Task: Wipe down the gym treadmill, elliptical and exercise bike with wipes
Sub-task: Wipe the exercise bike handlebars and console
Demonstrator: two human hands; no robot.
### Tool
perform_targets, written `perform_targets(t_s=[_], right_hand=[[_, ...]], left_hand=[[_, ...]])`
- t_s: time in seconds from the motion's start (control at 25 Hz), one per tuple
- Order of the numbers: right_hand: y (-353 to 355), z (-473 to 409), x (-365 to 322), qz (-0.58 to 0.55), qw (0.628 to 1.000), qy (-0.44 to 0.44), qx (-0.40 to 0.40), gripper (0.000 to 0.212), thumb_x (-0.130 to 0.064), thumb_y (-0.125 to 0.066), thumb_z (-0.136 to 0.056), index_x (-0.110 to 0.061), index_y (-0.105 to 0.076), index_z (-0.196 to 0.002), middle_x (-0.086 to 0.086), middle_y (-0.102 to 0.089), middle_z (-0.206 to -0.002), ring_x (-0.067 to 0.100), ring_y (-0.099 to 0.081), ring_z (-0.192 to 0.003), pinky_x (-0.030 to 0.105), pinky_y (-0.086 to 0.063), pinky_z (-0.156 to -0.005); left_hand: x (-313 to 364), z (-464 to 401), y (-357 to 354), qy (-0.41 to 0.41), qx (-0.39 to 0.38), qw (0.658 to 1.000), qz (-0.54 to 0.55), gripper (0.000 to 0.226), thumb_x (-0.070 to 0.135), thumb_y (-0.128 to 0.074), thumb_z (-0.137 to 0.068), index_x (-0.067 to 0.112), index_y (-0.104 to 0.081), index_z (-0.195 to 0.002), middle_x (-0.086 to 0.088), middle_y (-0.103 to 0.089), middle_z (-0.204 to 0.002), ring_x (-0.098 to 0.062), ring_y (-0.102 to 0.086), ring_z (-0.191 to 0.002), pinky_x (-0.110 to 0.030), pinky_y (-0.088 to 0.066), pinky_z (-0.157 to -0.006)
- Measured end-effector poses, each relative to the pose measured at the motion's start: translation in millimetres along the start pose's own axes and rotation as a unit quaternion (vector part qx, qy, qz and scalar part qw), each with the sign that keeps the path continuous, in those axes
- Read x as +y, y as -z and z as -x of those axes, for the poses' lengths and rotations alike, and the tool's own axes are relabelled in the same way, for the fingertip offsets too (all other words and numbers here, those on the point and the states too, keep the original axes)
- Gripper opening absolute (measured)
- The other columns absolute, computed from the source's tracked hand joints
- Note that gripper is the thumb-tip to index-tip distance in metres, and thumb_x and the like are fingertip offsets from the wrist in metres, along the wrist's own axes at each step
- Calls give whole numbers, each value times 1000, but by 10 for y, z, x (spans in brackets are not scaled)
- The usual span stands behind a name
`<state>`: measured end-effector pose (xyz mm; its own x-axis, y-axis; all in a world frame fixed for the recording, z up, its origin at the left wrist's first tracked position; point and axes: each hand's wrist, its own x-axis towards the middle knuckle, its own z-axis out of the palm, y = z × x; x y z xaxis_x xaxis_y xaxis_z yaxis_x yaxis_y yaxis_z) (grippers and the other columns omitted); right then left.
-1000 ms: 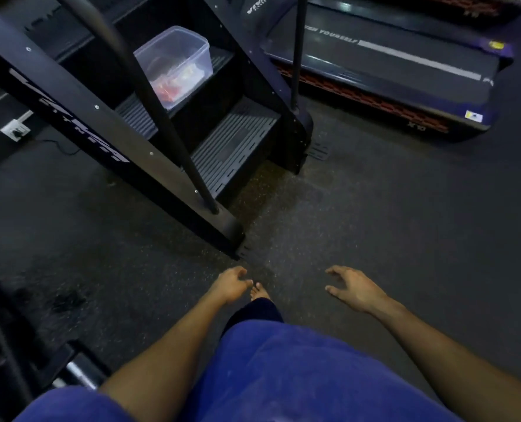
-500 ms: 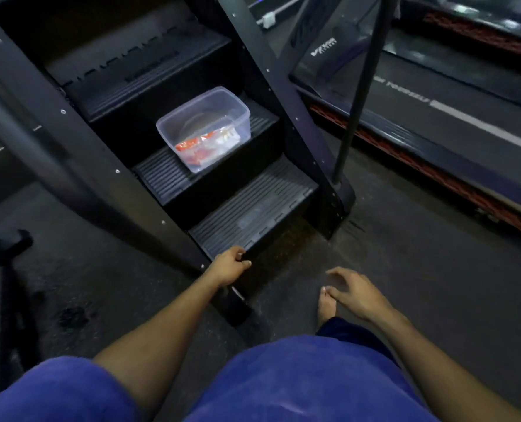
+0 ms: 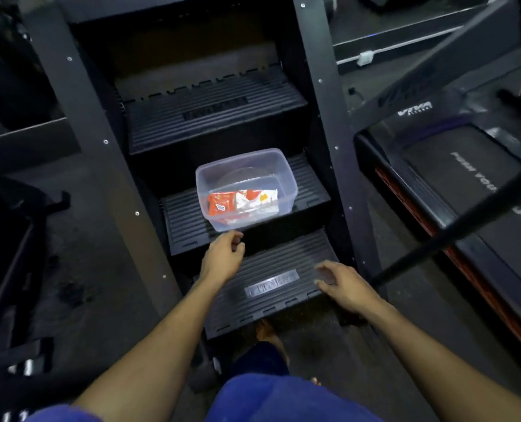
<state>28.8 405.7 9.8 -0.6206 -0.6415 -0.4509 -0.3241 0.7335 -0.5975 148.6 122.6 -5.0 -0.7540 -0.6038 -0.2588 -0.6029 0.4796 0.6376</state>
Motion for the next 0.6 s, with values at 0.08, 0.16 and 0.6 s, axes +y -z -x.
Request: perform_targets(t_s=[0.08,0.16,0.6], right_hand=[[158,-393,-223,-13,1000,21,2,35,-34,-68,-92,-23,-63,-125,-4,-66,-123,11,-61,-117,36,-49,-103],[298,-711,-446,-29,999,35,10,33,-33,-68,-92,-24,-65,-124,-6,-68,-118,8,-62,-112,36,-51,-101],[689,-2451,-1104,10,995,99,6,18,-20,-62,-91,-20,-70,-108,-6,-67,-89,16,-63,-85,32,-51,-77]], left_hand=[[74,-322,122,-2,35,999,-16,27,24,-60,-96,21,-68,-122,0,-71,-120,-23,-67,-106,-37,-54,-88],[187,-577,243,-14,50,998,-29,24,24,-59,-97,22,-68,-119,0,-70,-118,-25,-68,-99,-38,-54,-82],[312,-1595,395,22,-31,993,-110,28,27,-59,-99,27,-66,-127,6,-63,-131,-16,-63,-108,-34,-52,-91]])
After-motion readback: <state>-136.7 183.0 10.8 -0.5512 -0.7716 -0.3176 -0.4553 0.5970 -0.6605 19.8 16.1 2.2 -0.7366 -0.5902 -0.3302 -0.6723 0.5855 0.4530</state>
